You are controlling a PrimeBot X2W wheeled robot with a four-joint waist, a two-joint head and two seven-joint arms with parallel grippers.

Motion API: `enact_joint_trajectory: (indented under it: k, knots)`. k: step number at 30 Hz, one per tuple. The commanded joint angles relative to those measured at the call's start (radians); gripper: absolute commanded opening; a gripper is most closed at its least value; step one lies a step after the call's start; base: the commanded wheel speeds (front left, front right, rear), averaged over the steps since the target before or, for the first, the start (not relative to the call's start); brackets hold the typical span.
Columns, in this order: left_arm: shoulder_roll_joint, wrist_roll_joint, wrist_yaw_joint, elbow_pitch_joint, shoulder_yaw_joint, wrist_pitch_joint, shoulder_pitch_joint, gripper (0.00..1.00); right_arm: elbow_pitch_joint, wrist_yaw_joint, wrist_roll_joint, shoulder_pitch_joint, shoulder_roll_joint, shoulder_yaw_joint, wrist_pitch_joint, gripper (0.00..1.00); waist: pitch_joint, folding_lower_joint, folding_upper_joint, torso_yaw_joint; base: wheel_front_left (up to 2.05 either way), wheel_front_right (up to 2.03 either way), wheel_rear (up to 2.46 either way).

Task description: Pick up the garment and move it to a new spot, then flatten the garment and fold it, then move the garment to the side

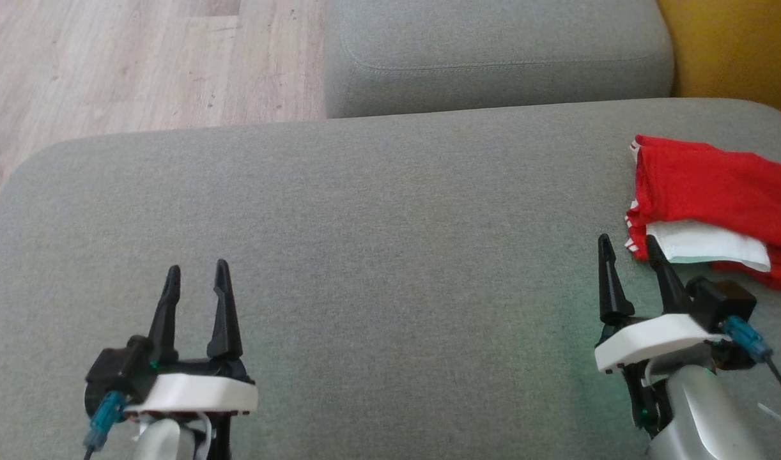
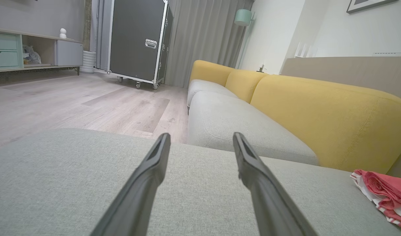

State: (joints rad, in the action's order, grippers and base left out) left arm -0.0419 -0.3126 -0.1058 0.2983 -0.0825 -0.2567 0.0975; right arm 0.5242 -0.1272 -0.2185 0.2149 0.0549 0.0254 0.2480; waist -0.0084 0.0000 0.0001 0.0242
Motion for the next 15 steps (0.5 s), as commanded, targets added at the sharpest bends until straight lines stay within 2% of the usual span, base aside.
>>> enact_joint_trajectory:
  k: [1, 15]
  knots:
    - [-0.008, 0.001, -0.002, -0.036, 0.041, -0.005, 0.026, 1.00, -0.043, -0.003, 0.005, 0.023, -0.005, 0.024, 0.013, 1.00, 0.000, 0.0000, -0.0001, -0.003, 0.00, 0.00, 0.00]
    - [-0.008, -0.031, 0.005, -0.008, 0.055, -0.005, 0.032, 1.00, -0.053, -0.003, 0.010, 0.028, -0.005, 0.035, 0.014, 1.00, -0.005, 0.0000, -0.0001, -0.014, 0.00, 0.00, 0.00]
